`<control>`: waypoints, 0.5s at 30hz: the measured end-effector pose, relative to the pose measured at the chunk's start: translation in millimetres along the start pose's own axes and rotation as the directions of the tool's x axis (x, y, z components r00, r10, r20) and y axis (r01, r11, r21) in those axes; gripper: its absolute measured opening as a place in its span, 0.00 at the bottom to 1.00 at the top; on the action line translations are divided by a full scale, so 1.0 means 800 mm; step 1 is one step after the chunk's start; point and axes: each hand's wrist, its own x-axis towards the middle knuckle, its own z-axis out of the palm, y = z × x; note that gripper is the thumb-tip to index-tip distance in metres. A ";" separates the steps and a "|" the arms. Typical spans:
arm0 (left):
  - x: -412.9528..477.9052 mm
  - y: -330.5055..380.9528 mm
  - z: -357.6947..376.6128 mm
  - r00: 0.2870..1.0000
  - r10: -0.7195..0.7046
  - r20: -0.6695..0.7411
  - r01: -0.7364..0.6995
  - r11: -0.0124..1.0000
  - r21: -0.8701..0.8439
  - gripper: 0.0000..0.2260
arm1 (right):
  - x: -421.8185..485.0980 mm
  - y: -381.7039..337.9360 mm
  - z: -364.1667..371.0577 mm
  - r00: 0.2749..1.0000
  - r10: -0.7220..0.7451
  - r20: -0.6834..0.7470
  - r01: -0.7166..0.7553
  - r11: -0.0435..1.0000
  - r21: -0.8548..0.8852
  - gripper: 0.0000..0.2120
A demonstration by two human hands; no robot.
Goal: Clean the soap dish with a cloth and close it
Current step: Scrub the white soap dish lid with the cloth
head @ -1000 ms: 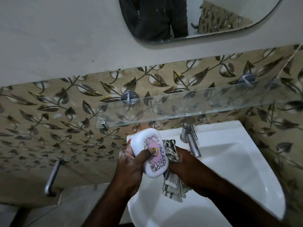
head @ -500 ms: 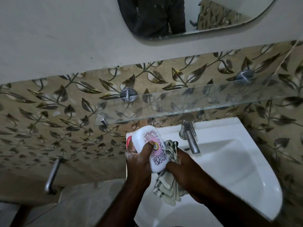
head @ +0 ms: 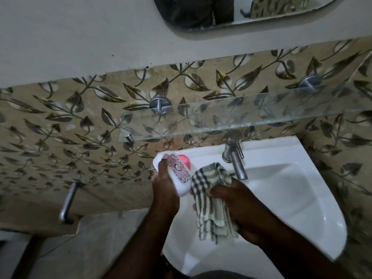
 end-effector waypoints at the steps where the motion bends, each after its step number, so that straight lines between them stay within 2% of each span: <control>1: -0.002 0.002 0.000 0.991 -0.099 0.090 0.105 0.992 -0.068 0.18 | 0.004 -0.004 -0.005 0.993 -0.072 -0.094 0.067 0.996 -0.052 0.14; 3: -0.005 0.000 -0.004 0.964 -0.166 0.209 0.191 0.976 -0.105 0.30 | 0.014 -0.011 -0.019 0.931 -0.271 -0.246 0.192 0.934 -0.300 0.14; 4: -0.007 -0.005 -0.003 0.950 -0.181 0.253 0.210 0.973 -0.093 0.37 | 0.017 -0.014 -0.025 0.891 -0.378 -0.252 0.232 0.855 -0.464 0.15; 5: -0.011 -0.009 0.001 0.940 -0.203 0.275 0.231 0.970 -0.076 0.40 | 0.017 -0.014 -0.028 0.853 -0.485 -0.194 0.285 0.744 -0.605 0.15; 6: -0.018 -0.008 0.008 0.936 -0.221 0.273 0.244 0.968 -0.055 0.39 | 0.016 -0.012 -0.028 0.824 -0.561 -0.083 0.350 0.618 -0.704 0.15; 8: -0.022 -0.005 0.019 0.911 -0.298 0.284 0.320 0.947 -0.031 0.34 | 0.013 0.008 -0.018 0.808 -0.553 0.204 0.456 0.366 -0.811 0.17; 9: -0.022 -0.005 0.022 0.884 -0.356 0.303 0.382 0.923 -0.032 0.33 | 0.010 0.022 -0.012 0.792 -0.539 0.288 0.466 0.228 -0.855 0.22; 10: -0.024 -0.003 0.025 0.868 -0.385 0.314 0.417 0.908 -0.037 0.32 | 0.008 0.032 -0.007 0.768 -0.549 0.331 0.473 0.136 -0.871 0.25; 11: -0.025 -0.001 0.027 0.860 -0.386 0.334 0.422 0.905 -0.042 0.30 | 0.007 0.033 -0.003 0.741 -0.575 0.346 0.484 0.100 -0.869 0.26; 13: -0.030 -0.001 0.030 0.867 -0.353 0.353 0.403 0.912 -0.079 0.26 | 0.013 0.021 0.002 0.705 -0.606 0.368 0.527 0.102 -0.844 0.26; 14: -0.033 -0.001 0.032 0.882 -0.316 0.349 0.372 0.922 -0.105 0.24 | 0.023 0.016 0.002 0.709 -0.606 0.360 0.546 0.149 -0.824 0.26; 15: -0.034 -0.001 0.034 0.890 -0.285 0.357 0.348 0.929 -0.125 0.21 | 0.034 0.008 0.002 0.735 -0.588 0.338 0.560 0.245 -0.791 0.25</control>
